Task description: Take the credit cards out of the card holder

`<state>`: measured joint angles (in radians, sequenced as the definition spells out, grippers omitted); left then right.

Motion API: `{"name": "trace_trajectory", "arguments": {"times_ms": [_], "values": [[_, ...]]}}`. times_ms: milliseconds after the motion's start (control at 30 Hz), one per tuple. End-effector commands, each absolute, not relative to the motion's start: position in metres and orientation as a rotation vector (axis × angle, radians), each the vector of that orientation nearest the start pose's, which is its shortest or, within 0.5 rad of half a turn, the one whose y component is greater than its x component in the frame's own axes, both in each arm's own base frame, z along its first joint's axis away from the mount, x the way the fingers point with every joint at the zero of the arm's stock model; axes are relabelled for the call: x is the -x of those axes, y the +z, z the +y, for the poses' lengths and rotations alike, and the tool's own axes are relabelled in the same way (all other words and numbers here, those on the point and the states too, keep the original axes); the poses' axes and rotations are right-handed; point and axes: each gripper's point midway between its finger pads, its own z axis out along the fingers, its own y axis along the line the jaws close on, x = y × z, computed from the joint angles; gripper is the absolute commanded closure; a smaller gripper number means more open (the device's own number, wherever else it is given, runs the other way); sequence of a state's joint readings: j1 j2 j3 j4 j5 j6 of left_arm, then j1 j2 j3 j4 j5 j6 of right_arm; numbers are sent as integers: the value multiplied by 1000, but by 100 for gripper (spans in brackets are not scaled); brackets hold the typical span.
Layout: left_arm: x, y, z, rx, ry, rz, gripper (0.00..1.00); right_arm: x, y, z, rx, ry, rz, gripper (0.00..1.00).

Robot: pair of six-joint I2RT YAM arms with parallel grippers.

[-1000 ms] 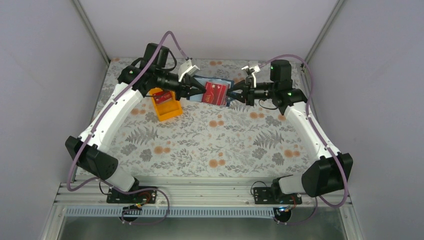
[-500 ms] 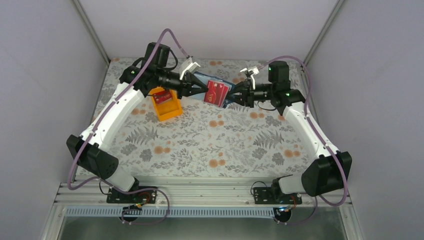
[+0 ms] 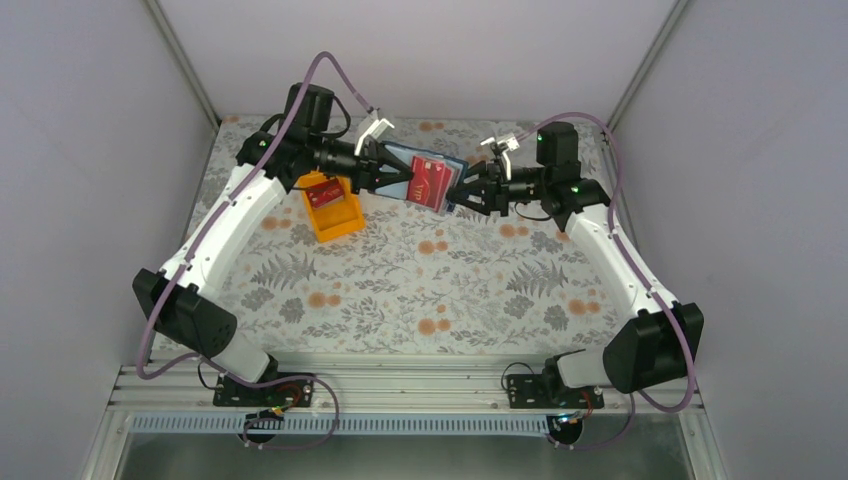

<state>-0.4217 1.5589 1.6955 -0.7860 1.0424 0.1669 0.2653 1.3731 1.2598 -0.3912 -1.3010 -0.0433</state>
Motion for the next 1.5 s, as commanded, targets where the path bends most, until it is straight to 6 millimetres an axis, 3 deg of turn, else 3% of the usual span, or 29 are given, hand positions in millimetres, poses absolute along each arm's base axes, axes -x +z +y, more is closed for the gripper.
{"name": "trace_trajectory", "arguments": {"times_ms": [0,133,233,400,500,767,867,1000,1200,1300,1367,1467], "values": [[-292,375,-291,-1134,-1292,1762,98,-242,365,247,1166,1516,1510,56],[-292,373,-291,-1137,-1287,1762,98,-241,368,249,1168,1503,1504,46],[-292,373,-292,-1141,-1290,1761,98,-251,367,253,1127,1485,1543,48],[-283,374,-294,-1182,-1289,1736,98,-266,372,255,1055,1410,1580,85],[-279,376,-292,-1205,-1269,1718,97,-269,371,254,1035,1392,1598,96],[-278,376,-284,-1257,-1157,1711,96,-273,361,251,1017,1391,1638,96],[-279,375,-285,-1263,-1160,1707,80,-270,361,252,1042,1427,1627,96],[-284,368,-289,-1256,-1206,1725,76,-258,365,252,1092,1456,1587,96],[-296,367,-293,-1249,-1190,1733,79,-245,367,250,1137,1455,1548,96],[-296,370,-294,-1249,-1198,1720,86,-241,371,249,1157,1465,1525,96],[-291,371,-294,-1255,-1219,1712,97,-242,370,249,1154,1453,1528,96],[-288,372,-289,-1262,-1205,1712,98,-246,366,248,1139,1429,1547,96]]}}
